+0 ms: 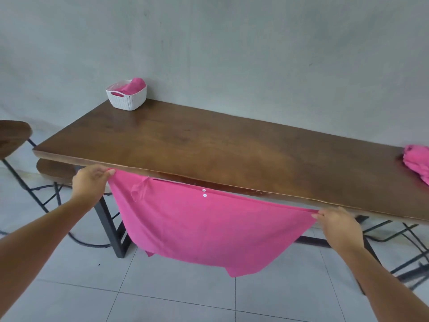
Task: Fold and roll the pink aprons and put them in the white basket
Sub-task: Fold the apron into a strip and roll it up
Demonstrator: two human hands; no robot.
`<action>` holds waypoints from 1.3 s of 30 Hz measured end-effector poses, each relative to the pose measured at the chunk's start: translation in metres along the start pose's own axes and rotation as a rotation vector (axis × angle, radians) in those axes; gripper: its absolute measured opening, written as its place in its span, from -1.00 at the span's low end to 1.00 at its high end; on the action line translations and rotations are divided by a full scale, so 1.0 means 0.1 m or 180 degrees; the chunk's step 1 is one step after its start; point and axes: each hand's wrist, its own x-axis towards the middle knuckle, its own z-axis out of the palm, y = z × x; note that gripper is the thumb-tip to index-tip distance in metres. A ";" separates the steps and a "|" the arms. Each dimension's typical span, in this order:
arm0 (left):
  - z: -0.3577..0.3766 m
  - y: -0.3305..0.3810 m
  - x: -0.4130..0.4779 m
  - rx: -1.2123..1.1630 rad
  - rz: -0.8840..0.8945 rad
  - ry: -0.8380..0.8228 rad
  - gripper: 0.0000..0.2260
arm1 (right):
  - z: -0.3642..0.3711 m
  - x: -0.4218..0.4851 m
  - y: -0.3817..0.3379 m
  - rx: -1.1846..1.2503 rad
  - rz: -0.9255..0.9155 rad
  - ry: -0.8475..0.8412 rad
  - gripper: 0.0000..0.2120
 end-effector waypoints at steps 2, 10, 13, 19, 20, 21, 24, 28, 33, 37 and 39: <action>-0.01 0.00 -0.02 -0.0184 -0.0112 -0.0010 -0.85 | 0.04 0.01 0.03 0.0340 0.0278 -0.0170 -0.74; 0.07 -0.02 -0.05 -0.0492 -0.0508 0.0115 -0.94 | 0.13 0.06 0.00 0.1524 0.0869 -0.0191 -0.85; 0.12 0.00 -0.01 -0.0549 -0.0494 0.0197 -0.92 | 0.17 0.11 -0.05 0.1683 0.0963 -0.0170 -0.85; 0.25 -0.10 0.24 -0.0772 -0.0762 0.0064 -0.87 | 0.24 0.28 -0.17 0.1978 0.1142 -0.0140 -0.89; 0.28 -0.11 0.28 -0.0784 -0.0788 0.0060 -0.88 | 0.26 0.31 -0.18 0.1979 0.1113 -0.0137 -0.90; 0.31 -0.12 0.32 -0.0770 -0.0810 0.0056 -0.89 | 0.26 0.34 -0.19 0.1968 0.1073 -0.0145 -0.91; 0.41 -0.12 0.43 -0.0687 -0.0834 0.0060 -0.87 | 0.32 0.44 -0.22 0.1927 0.0949 -0.0161 -0.88; 0.57 -0.06 0.60 -0.0662 -0.0833 0.0036 -0.90 | 0.41 0.66 -0.32 0.2117 0.1241 0.0009 -0.95; 0.80 0.04 0.89 -0.0595 -0.0850 0.0173 -0.91 | 0.54 1.02 -0.45 0.2256 0.1707 0.0146 -0.94; 0.99 0.07 1.08 -0.0403 -0.0856 0.0283 -0.90 | 0.70 1.31 -0.54 0.2136 0.1968 0.0072 -0.91; 1.08 0.04 1.20 -0.0249 -0.0899 0.0321 -0.91 | 0.82 1.45 -0.57 0.2009 0.2074 0.0067 -0.89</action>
